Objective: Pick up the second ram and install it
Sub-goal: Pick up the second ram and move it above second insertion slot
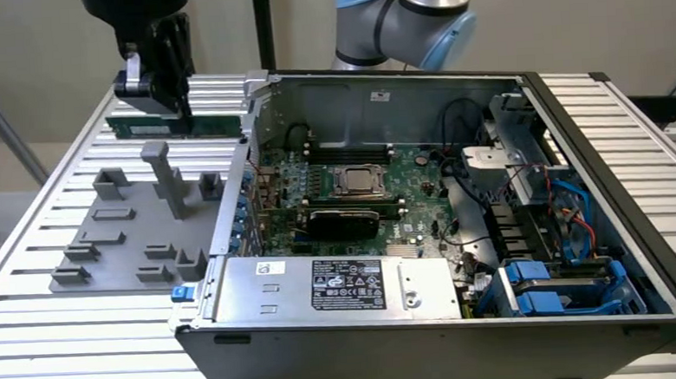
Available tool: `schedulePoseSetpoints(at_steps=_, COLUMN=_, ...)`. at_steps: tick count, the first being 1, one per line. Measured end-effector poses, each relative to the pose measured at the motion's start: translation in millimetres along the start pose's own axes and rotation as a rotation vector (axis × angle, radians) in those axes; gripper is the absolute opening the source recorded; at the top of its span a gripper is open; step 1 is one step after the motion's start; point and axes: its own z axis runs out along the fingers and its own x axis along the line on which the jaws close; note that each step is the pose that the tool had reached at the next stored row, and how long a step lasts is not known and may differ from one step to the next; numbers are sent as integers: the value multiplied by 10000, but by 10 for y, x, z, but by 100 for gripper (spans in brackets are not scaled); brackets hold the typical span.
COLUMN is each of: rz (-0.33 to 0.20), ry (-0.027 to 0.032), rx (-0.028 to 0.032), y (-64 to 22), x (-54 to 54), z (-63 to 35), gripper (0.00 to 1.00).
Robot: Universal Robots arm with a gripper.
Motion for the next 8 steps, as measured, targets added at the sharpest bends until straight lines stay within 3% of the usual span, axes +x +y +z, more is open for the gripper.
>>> schedulePoseSetpoints(at_steps=8, rz=0, ry=-1, rx=19, y=-357, x=-25, z=-6, gripper=14)
